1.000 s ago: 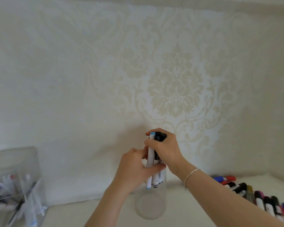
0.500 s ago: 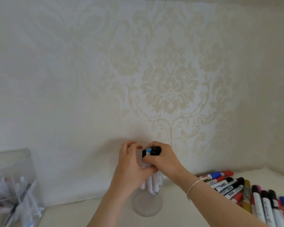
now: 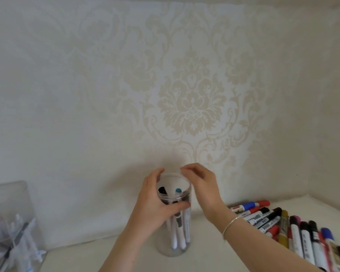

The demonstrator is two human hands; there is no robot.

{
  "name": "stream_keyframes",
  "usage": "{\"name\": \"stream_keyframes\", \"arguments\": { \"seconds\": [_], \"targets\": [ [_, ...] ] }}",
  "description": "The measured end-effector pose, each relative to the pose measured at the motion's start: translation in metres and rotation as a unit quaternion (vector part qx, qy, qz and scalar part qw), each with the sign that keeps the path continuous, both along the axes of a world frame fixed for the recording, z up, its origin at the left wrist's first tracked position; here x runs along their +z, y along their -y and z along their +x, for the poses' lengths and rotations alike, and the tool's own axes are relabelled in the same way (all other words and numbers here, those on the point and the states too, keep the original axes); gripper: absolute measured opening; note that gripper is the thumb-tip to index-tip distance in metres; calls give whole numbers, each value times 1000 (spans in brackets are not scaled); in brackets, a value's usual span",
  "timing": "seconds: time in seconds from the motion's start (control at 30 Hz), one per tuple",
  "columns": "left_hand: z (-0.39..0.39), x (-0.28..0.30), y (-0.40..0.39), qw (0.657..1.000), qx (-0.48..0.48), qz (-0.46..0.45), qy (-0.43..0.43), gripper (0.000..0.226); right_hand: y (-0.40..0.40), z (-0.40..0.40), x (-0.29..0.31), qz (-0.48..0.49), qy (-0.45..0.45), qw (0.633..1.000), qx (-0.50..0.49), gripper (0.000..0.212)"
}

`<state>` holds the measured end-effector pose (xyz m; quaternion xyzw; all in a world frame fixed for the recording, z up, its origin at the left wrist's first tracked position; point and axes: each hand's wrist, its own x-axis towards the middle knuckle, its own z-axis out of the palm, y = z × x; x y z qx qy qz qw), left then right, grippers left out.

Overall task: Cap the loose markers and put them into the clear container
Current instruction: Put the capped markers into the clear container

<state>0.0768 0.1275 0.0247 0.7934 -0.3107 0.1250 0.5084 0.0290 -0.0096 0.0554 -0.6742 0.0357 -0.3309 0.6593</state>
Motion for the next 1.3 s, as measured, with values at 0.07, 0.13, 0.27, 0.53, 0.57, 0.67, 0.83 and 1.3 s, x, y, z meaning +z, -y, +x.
{"name": "stream_keyframes", "arguments": {
  "seconds": [0.07, 0.13, 0.27, 0.53, 0.57, 0.67, 0.83, 1.3],
  "targets": [
    [-3, -1, 4, 1000, -11, -5, 15, 105, 28, -5, 4, 55, 2, 996, -76, 9],
    [-7, -2, 9, 999, -25, -8, 27, 103, 71, -11, 4, 92, -19, 984, -153, 12],
    [-16, 1, 33, 997, -49, -9, 53, 97, 170, -40, -11, 3, -228, 936, -270, 29],
    [-33, 11, 93, 989, -122, 2, 82, 99, 223, -129, -27, -235, -608, 721, -234, 70],
    [-36, 12, 99, 988, -128, 5, 84, 100, 221, -137, -23, -250, -633, 706, -196, 69],
    [-42, 10, 111, 985, -141, 18, 98, 100, 204, -149, -13, -273, -699, 650, -119, 67],
    [-50, 8, 122, 984, -142, 23, 104, 97, 193, -145, -28, -284, -694, 649, -128, 68],
    [-53, 5, 130, 978, -157, 49, 127, 98, 218, -107, -96, -200, -614, 723, -245, 101]
  ]
}}
